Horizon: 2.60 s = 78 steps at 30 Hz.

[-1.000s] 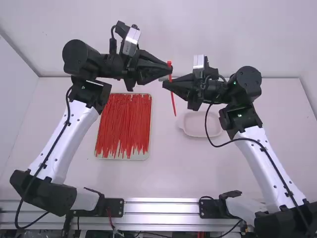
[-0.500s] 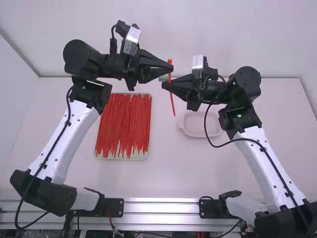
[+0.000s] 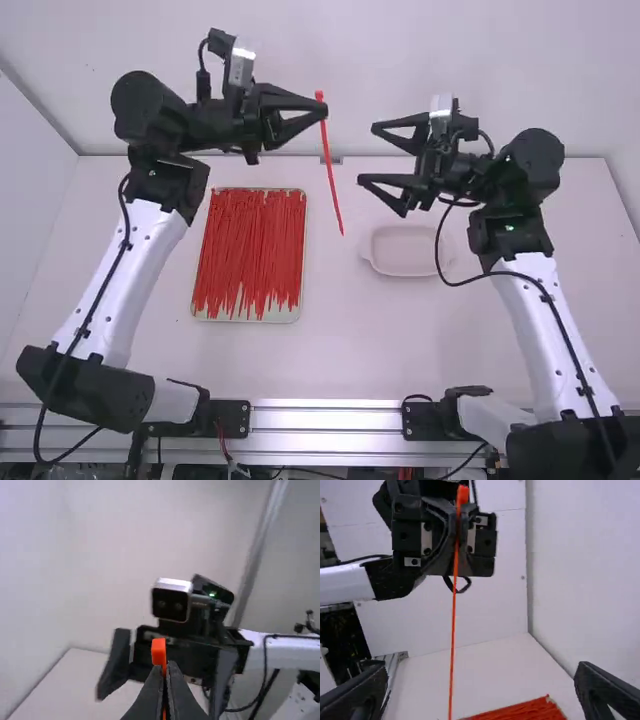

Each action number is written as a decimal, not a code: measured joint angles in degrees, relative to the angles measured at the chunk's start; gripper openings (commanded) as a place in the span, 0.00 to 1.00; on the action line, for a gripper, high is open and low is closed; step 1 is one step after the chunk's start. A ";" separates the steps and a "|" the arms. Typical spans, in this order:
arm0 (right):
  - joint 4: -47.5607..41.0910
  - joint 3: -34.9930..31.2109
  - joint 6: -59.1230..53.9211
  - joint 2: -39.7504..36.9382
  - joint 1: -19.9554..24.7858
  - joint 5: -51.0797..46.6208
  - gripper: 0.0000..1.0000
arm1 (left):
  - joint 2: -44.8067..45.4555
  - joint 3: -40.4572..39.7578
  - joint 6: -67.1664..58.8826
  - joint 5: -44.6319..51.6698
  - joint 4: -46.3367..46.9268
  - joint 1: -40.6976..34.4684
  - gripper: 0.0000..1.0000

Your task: Fasten the cable tie

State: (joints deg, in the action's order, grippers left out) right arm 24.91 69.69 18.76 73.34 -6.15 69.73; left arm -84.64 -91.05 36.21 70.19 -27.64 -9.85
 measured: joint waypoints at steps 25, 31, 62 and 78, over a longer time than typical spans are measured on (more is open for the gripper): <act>-19.50 0.00 -40.09 0.00 0.13 5.33 0.99 | -3.48 -14.97 -11.87 -24.63 36.76 1.88 0.02; -19.52 0.00 -60.00 0.00 -0.11 11.47 0.99 | -12.70 -25.18 -10.82 -25.92 48.19 2.21 0.02; -19.52 0.00 -104.80 0.00 -8.04 13.84 0.99 | -16.76 -23.69 33.05 -0.26 49.66 2.08 0.02; -19.52 0.00 -107.69 0.00 -10.88 16.06 0.35 | -16.76 -23.69 35.01 1.27 50.66 2.25 0.02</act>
State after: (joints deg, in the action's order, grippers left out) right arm 5.39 69.69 -88.92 73.34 -17.04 85.80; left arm -101.41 -114.74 71.22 71.46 23.03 -7.60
